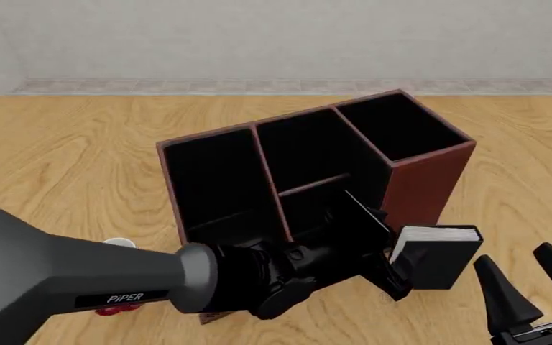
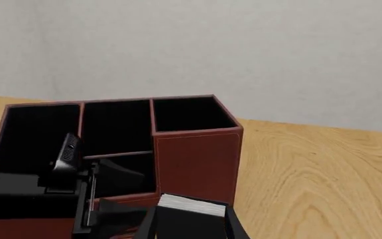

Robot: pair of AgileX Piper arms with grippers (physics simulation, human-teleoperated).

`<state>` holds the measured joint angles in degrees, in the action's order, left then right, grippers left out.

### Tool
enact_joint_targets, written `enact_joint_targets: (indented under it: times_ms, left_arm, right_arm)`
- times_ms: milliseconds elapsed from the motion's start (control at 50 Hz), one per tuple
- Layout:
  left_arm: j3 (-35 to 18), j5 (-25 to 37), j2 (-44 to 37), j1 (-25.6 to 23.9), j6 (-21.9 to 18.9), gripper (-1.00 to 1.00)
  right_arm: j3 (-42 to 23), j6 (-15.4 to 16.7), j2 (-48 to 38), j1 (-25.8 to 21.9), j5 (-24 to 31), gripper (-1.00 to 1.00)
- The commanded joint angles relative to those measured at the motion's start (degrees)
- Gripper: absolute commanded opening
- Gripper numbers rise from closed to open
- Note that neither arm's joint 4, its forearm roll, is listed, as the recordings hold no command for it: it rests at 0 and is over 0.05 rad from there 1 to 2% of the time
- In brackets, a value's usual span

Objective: Pick up the book and place it in the back compartment of the caddy.

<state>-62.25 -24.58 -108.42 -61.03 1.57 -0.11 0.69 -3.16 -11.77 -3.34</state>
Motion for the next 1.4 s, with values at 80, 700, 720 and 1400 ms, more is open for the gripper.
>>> enact_joint_targets:
  times_ms: [80, 700, 720, 1400]
  left_arm:
    - [-4.1, 3.0, -3.2, -0.1, -0.3, 1.0]
    - [-7.3, 3.4, -9.1, -0.2, 0.7, 1.0]
    - [-7.4, 3.6, -9.3, -0.1, 0.7, 1.0]
    - [-10.6, 6.1, -12.9, -0.1, 0.8, 1.0]
  right_arm:
    - [0.0, -0.1, -0.2, 0.0, -0.2, 1.0]
    - [0.0, -0.1, -0.1, -0.1, -0.1, 1.0]
    - [0.0, 0.0, -0.1, -0.1, -0.1, 1.0]
    - [0.0, 0.0, -0.1, -0.1, -0.1, 1.0]
